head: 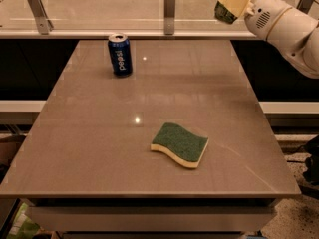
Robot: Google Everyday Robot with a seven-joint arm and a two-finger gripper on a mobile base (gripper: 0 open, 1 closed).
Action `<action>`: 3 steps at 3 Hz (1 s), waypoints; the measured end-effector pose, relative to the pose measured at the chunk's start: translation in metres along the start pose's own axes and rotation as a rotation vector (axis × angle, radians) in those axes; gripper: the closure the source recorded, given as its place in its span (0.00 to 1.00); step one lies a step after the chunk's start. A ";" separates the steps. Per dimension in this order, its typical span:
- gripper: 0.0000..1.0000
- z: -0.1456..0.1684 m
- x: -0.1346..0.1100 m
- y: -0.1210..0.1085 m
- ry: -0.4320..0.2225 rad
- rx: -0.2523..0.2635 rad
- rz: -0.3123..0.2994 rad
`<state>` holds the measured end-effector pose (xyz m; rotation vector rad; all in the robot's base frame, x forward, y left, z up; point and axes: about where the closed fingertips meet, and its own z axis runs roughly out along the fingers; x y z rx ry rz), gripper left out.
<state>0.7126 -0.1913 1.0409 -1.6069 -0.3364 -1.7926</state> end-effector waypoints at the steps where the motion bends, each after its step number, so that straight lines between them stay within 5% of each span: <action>1: 1.00 -0.006 -0.012 -0.003 -0.044 -0.009 -0.063; 3: 1.00 -0.016 -0.042 -0.014 -0.114 0.007 -0.140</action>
Offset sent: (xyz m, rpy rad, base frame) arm -0.0246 0.0063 -0.0461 -0.2047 0.0025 -0.0080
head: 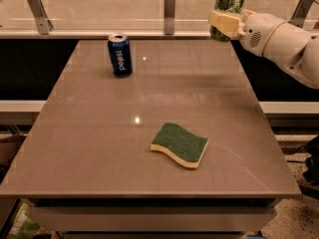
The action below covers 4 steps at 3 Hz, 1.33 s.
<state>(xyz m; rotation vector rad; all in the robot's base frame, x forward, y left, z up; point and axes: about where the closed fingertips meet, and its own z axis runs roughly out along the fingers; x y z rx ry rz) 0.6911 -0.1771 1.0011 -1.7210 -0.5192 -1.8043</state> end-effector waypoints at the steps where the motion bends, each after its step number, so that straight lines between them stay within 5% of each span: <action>1: 1.00 -0.002 -0.013 -0.007 -0.021 0.018 -0.029; 4: 1.00 -0.010 -0.054 -0.013 0.008 0.033 -0.091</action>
Offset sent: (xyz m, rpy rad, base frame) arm -0.0174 0.0088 -0.0427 -0.0735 -0.0250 0.0437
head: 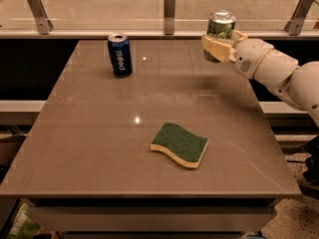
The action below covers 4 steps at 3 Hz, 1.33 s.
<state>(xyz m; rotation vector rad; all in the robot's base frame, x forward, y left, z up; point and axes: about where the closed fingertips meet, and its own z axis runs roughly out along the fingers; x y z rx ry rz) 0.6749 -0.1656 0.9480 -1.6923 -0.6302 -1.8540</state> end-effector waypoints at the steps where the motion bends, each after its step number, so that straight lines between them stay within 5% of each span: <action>1: 1.00 -0.002 -0.013 -0.001 -0.016 0.004 -0.025; 4: 1.00 -0.015 -0.049 -0.017 -0.092 0.026 -0.064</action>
Offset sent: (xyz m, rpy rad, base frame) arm -0.0092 -0.0062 -0.0433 -0.1598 -0.0036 -0.0095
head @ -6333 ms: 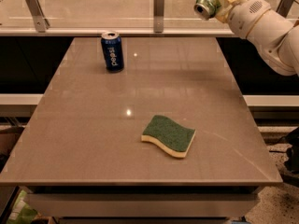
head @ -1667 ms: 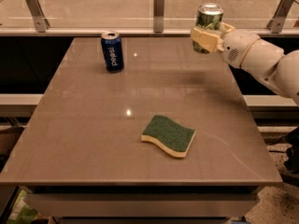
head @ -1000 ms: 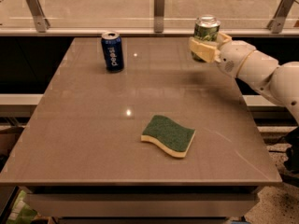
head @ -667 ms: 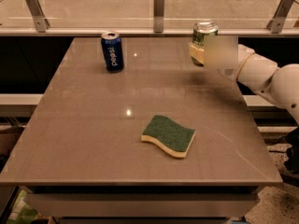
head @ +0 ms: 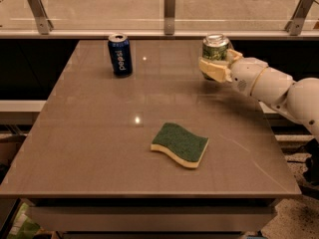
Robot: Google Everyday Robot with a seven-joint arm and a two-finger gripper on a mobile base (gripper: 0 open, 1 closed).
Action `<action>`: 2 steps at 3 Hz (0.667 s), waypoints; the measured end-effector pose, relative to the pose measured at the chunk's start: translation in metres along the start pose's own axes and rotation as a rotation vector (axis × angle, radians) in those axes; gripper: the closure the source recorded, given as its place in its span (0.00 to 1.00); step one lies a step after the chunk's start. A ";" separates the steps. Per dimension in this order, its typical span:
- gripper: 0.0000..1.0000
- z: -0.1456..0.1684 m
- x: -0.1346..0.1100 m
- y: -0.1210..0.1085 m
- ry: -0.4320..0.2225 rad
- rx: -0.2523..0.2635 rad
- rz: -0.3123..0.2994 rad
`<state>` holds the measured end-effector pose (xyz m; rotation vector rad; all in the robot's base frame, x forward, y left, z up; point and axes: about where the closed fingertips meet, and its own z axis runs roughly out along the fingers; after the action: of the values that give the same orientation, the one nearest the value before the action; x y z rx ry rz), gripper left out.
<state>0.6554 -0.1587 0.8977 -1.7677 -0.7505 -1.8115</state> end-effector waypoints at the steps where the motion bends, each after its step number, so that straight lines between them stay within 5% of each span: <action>1: 1.00 -0.001 -0.013 -0.012 -0.009 0.020 0.027; 2: 1.00 -0.003 -0.019 -0.020 -0.015 0.037 0.055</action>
Offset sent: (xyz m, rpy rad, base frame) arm -0.0219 0.0112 -0.0291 0.0403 0.0710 0.0466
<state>0.6408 -0.1468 0.8776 -1.7625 -0.7290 -1.7397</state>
